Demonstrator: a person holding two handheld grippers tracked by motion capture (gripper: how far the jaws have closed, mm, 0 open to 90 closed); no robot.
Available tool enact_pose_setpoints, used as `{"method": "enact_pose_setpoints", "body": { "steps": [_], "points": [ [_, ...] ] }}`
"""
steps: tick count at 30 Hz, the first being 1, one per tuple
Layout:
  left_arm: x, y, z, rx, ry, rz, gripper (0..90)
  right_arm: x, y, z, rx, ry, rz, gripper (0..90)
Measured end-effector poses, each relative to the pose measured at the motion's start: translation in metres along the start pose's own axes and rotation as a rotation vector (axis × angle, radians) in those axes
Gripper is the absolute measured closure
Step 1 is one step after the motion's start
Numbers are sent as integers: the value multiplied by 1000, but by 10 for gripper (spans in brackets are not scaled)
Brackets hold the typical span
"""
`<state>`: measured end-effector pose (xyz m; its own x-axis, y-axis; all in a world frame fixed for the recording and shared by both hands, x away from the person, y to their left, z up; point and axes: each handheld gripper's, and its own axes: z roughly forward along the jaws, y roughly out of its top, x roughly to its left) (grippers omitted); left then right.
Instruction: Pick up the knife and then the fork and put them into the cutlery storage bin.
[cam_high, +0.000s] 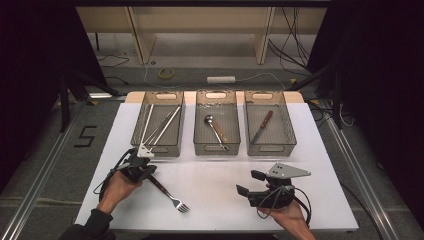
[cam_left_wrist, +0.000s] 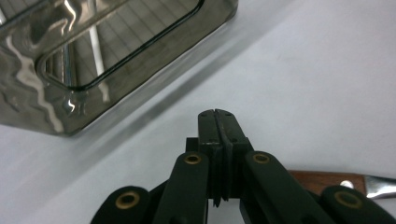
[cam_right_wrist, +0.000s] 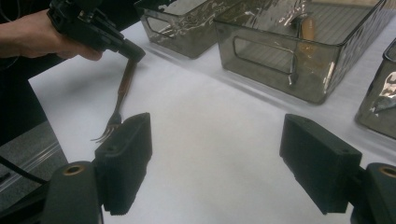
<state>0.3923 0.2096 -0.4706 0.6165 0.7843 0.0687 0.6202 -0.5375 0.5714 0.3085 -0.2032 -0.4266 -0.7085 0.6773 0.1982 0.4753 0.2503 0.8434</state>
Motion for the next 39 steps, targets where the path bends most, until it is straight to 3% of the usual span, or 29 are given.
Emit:
{"method": "enact_pose_setpoints", "body": {
  "steps": [12,39],
  "points": [
    [2,-4,1,62,-7,-3,889,1,0,0,4,7,-6,263],
    [-10,-19,-23,145,-59,0,889,1,2,-1,10,4,-14,266]
  ]
}}
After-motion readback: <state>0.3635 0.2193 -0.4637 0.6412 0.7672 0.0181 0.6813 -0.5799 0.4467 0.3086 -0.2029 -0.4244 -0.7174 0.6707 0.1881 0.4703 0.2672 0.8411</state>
